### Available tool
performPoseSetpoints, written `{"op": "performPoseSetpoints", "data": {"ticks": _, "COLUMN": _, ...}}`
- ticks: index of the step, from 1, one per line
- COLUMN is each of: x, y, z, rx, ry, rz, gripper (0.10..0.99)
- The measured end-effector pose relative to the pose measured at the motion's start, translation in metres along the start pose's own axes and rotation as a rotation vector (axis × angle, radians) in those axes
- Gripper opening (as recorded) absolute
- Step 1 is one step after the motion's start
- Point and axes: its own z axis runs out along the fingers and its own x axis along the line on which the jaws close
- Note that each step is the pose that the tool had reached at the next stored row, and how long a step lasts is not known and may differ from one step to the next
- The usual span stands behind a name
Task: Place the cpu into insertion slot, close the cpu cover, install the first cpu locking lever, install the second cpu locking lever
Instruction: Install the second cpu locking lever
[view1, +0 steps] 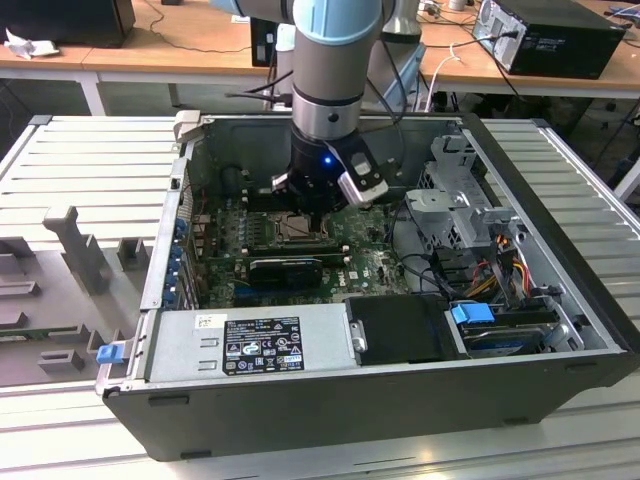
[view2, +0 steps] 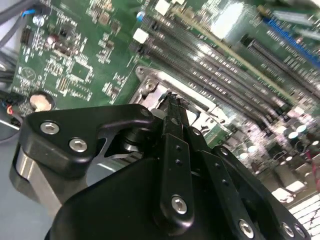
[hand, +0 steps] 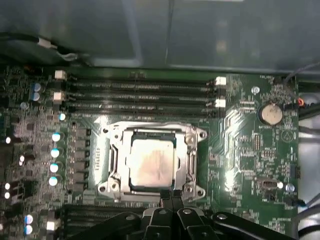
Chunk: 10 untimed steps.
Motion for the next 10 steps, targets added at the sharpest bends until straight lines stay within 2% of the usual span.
{"op": "performPoseSetpoints", "data": {"ticks": 3, "x": 0.0009, "y": -0.0068, "z": -0.0003, "rx": -0.008, "ry": -0.0002, "rz": 0.0, "gripper": 0.106}}
{"op": "performPoseSetpoints", "data": {"ticks": 4, "x": 0.0033, "y": -0.0084, "z": -0.0001, "rx": -0.02, "ry": -0.0005, "rz": -0.001, "gripper": 0.106}}
{"op": "performPoseSetpoints", "data": {"ticks": 6, "x": 0.0076, "y": -0.0092, "z": 0.0001, "rx": -0.034, "ry": -0.0008, "rz": -0.003, "gripper": 0.106}}
{"op": "performPoseSetpoints", "data": {"ticks": 8, "x": 0.0138, "y": -0.0101, "z": 0.0004, "rx": -0.038, "ry": -0.0008, "rz": -0.005, "gripper": 0.106}}
{"op": "performPoseSetpoints", "data": {"ticks": 10, "x": 0.0183, "y": -0.0141, "z": 0.0002, "rx": -0.039, "ry": -0.0008, "rz": -0.006, "gripper": 0.106}}
